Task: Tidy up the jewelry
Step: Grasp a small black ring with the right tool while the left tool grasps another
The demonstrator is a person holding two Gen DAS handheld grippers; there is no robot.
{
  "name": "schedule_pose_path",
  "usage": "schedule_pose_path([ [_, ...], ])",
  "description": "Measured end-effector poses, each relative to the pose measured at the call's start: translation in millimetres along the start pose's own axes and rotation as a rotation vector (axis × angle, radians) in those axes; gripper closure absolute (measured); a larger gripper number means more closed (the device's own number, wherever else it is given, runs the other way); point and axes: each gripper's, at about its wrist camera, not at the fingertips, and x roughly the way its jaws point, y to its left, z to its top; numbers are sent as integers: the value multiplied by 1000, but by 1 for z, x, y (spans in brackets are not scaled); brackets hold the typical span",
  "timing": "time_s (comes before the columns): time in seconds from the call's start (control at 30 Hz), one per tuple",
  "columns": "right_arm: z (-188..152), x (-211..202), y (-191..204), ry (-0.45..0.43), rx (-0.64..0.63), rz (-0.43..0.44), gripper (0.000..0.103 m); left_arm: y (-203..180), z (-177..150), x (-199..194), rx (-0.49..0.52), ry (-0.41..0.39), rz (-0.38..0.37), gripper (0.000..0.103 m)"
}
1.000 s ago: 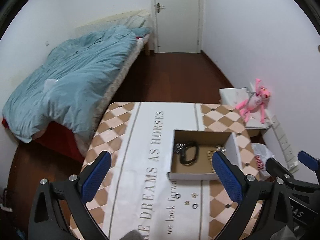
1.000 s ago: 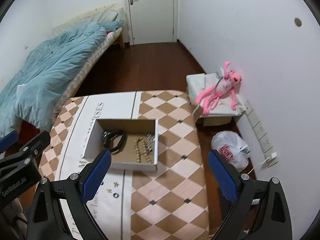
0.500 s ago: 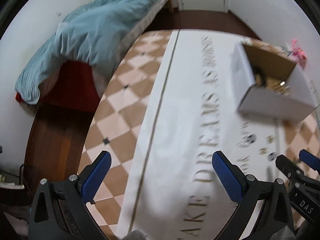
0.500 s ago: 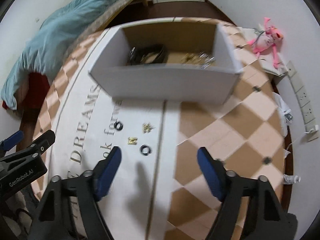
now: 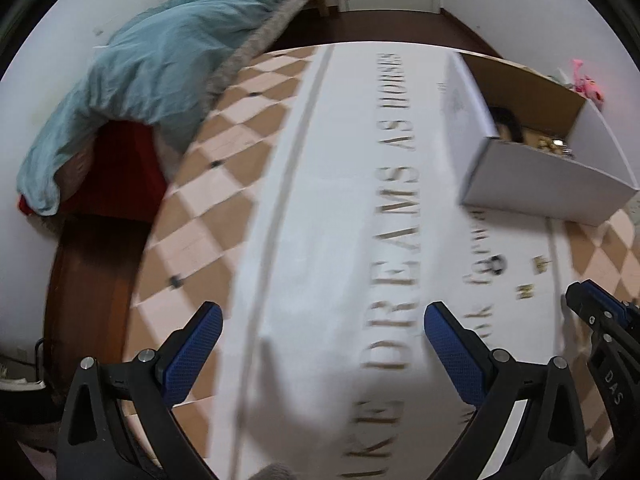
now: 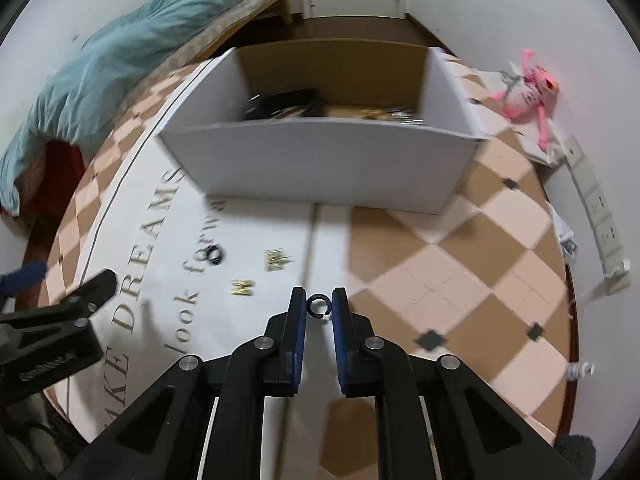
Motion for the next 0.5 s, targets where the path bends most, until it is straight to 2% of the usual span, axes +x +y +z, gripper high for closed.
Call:
schedule_pose_path([
  [0.2, 3, -8, -36, -8, 75, -31, 90, -47, 11, 12, 54, 31, -122, 1],
  [0.27, 1, -8, -43, -8, 91, -41, 90, -59, 15, 16, 68, 29, -147, 5],
  [0.33, 0, -8, -52, -7, 108, -46, 90, -67, 19, 19, 83, 28, -152, 24],
  [0.47, -2, -8, -60, -5, 123, -54, 90, -77, 21, 19, 101, 5, -186, 51],
  [0.5, -2, -7, -61, -4, 124, -56, 90, -79, 21, 18, 110, -4, -202, 66],
])
